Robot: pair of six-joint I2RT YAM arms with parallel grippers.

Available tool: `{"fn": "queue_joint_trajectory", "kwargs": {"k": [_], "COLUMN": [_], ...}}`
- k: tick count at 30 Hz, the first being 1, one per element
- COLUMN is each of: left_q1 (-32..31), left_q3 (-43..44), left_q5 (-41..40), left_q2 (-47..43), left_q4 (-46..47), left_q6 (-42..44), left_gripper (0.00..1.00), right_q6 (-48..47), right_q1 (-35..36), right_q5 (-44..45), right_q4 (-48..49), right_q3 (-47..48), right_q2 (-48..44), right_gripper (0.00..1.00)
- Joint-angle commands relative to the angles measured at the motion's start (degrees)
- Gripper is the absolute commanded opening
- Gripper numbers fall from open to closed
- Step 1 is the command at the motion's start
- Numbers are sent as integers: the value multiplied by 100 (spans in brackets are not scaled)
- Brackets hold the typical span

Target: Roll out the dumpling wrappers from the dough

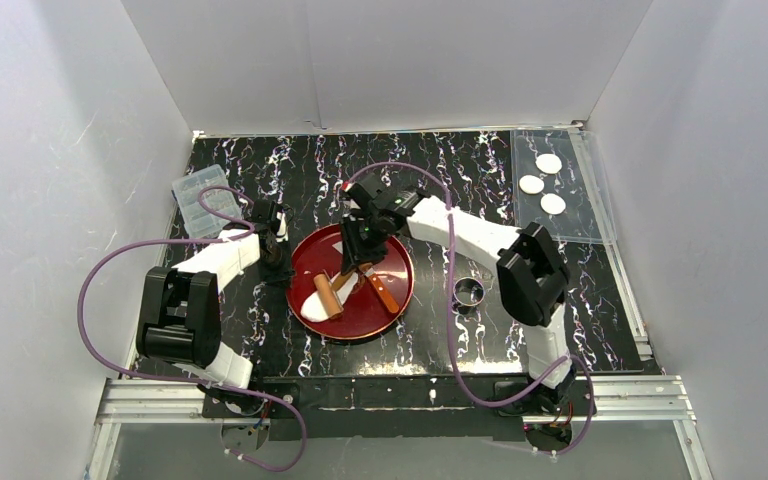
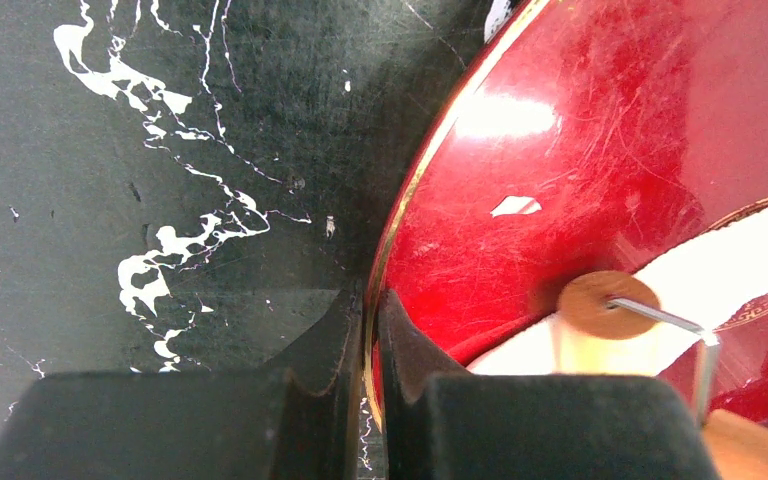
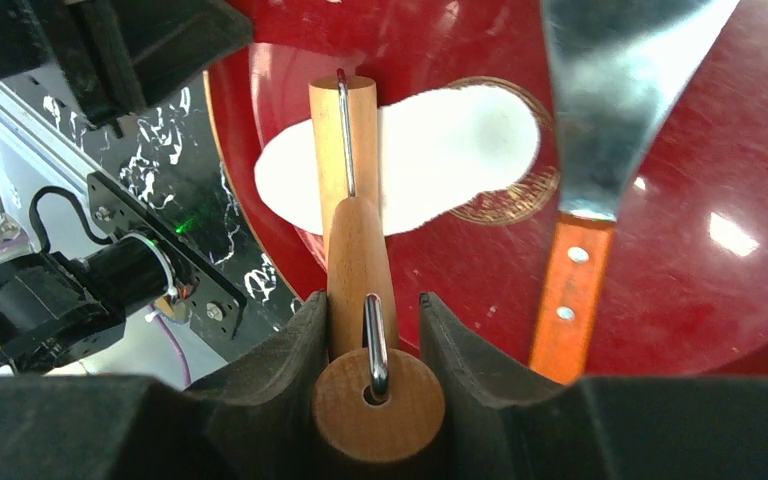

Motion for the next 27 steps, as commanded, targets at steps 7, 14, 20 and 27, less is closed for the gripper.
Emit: {"fn": "queue_joint_trajectory", "kwargs": {"k": [7, 14, 20, 27], "left_q1": [42, 41, 41, 41], "left_q3": [85, 71, 64, 34], "left_q5": [-341, -358, -344, -325], "left_q2": [-208, -208, -245, -302], "left_q4": [-53, -51, -54, -28], "left_q6": [75, 76, 76, 68], "left_gripper": [0, 0, 0, 0], "right_q6": [-488, -527, -675, -715], "right_q1": [-326, 205, 70, -811], "right_q5": [1303, 1004, 1252, 1886], "right_q4": [-787, -1148, -1355, -1193], "right_q3": [-689, 716, 585, -940], "right_q2": [-14, 505, 569, -64], "right_gripper": [1, 1, 1, 1]}}
